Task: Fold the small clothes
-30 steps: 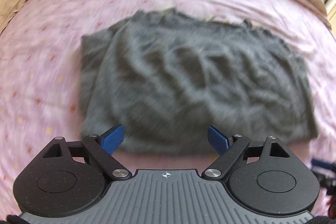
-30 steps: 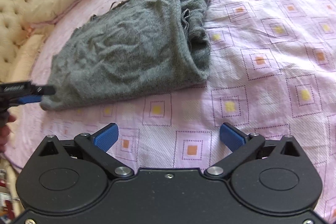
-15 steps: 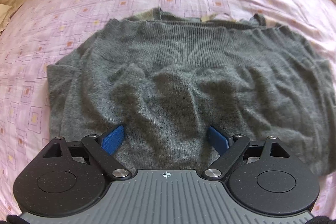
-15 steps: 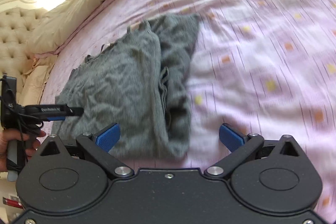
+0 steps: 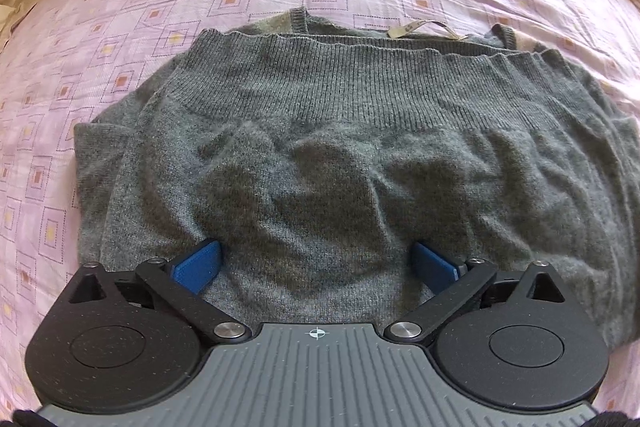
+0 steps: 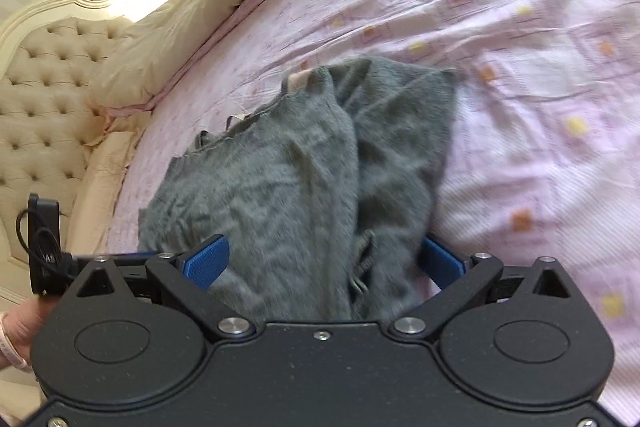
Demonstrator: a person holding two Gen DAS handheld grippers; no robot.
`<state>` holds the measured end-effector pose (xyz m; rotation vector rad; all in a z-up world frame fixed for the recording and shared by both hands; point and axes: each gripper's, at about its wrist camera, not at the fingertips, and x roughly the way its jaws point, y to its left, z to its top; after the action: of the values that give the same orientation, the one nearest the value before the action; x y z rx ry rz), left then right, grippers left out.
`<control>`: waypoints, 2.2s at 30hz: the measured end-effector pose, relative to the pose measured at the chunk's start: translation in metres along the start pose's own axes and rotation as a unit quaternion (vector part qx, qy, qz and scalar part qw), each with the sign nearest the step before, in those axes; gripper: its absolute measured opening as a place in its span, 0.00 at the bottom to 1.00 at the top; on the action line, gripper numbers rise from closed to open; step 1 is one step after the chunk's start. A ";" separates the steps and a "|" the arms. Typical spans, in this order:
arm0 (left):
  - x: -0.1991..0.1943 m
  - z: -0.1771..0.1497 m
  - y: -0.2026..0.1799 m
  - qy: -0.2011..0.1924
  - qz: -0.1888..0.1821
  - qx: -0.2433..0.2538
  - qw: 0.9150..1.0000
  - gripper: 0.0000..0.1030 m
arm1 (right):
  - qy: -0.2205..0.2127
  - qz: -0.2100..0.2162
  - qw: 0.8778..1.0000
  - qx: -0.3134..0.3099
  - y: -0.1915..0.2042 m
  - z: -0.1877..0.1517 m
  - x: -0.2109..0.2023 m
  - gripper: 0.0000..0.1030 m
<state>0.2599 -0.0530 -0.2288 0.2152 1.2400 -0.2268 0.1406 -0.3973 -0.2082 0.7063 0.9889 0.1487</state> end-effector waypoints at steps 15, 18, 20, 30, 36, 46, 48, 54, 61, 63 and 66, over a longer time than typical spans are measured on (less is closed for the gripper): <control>0.006 0.005 -0.002 -0.007 -0.001 -0.001 1.000 1.00 | -0.010 0.011 1.000 0.016 -0.001 0.005 0.006 1.00; 0.007 0.006 -0.002 -0.006 -0.002 -0.001 1.000 1.00 | -0.001 0.007 1.000 0.024 0.000 0.008 0.006 1.00; 0.007 0.006 -0.001 -0.005 -0.003 0.000 1.000 1.00 | 0.003 0.002 0.999 0.034 0.001 0.011 0.007 1.00; -0.015 0.023 0.000 -0.041 -0.028 0.003 0.999 0.88 | 0.012 -0.059 0.997 0.045 0.013 0.006 0.013 0.27; 0.014 0.032 -0.012 -0.007 -0.014 0.027 1.000 0.97 | 0.010 -0.091 0.995 0.042 0.032 0.011 0.008 0.26; -0.033 0.016 0.041 -0.029 -0.061 -0.016 0.998 0.82 | 0.012 -0.145 0.989 0.025 0.094 0.024 0.010 0.24; -0.043 0.004 0.065 -0.026 -0.060 -0.033 0.997 0.82 | 0.012 -0.147 0.989 0.014 0.113 0.026 0.012 0.24; -0.060 -0.035 0.140 -0.011 -0.056 -0.081 0.995 0.82 | 0.025 -0.152 0.988 -0.033 0.182 0.027 0.035 0.23; -0.066 -0.082 0.202 0.017 -0.046 -0.115 0.992 0.82 | 0.056 -0.137 0.986 -0.081 0.254 0.016 0.091 0.23; -0.064 -0.090 0.215 0.023 -0.047 -0.126 0.991 0.82 | 0.069 -0.138 0.983 -0.097 0.274 0.010 0.110 0.23; -0.062 -0.097 0.231 0.026 -0.047 -0.137 0.989 0.82 | 0.092 -0.149 0.977 -0.122 0.298 0.000 0.138 0.23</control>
<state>0.2190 0.1984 -0.1910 -0.0756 1.3206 -0.1298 0.2754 -0.1102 -0.1255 0.3183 1.2192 0.0719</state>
